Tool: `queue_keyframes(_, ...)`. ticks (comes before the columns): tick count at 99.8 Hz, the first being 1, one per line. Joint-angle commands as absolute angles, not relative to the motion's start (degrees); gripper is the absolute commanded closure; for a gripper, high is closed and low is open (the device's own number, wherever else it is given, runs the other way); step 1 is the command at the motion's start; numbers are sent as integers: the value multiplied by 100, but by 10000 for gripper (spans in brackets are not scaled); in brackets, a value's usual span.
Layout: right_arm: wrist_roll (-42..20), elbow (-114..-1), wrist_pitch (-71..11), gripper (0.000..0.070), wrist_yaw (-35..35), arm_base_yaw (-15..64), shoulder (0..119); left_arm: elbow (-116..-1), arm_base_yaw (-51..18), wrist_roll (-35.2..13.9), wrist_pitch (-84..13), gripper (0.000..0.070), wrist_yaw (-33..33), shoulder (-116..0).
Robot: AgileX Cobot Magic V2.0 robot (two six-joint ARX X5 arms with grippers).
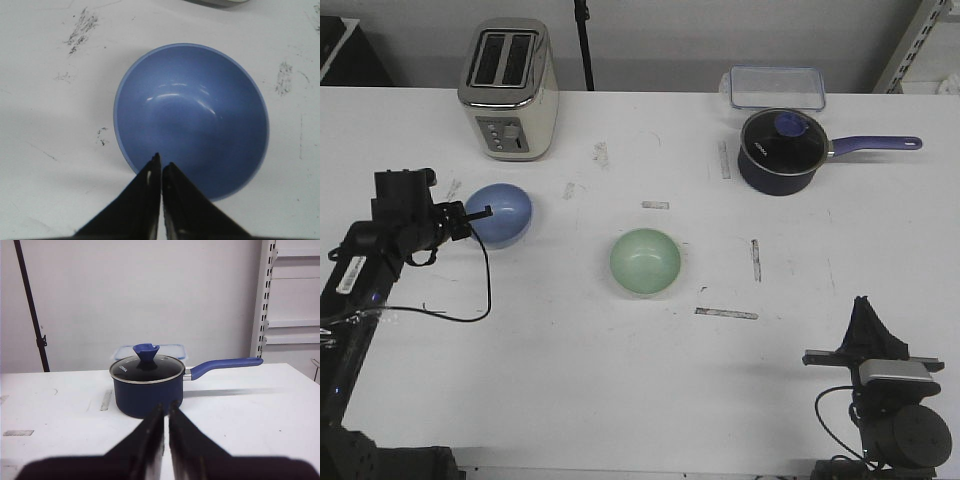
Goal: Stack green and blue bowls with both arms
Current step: 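Reach the left gripper forward to the light blue bowl's rim, then close the left gripper on the blue bowl's rim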
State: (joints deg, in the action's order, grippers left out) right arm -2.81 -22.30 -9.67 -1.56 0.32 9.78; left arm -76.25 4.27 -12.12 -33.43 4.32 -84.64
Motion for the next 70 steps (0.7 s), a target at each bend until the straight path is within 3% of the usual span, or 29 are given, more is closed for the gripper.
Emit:
queue_keyframes(1,-296,-2239,-902,691,-154,32,969,-7977,561,-1474,-3411,699,655,-8726)
queue_keyframes(11,-296,-2239,-902,691,-154,32,969,-8300,784,-1737,-3527,674,930,-9052)
queue_keyframes(17,-296,-2239,-902,691,-154,32,969,-8468,908,-1940,-3599,569,956,-9240)
queue_keyframes(40,-296,-2239,-902,691,-154,32,969,-8608,1160,-2045,-3594,313,1072,-9677)
queue_keyframes(45,-296,-2239,-902,691,-154,32,969,-8608,1179,-2045,-3594,286,1216,-9751)
queue_keyframes(70,-296,-2239,-902,691,-154,32,969,-8608,1160,-2045,-3568,288,1417,-10084)
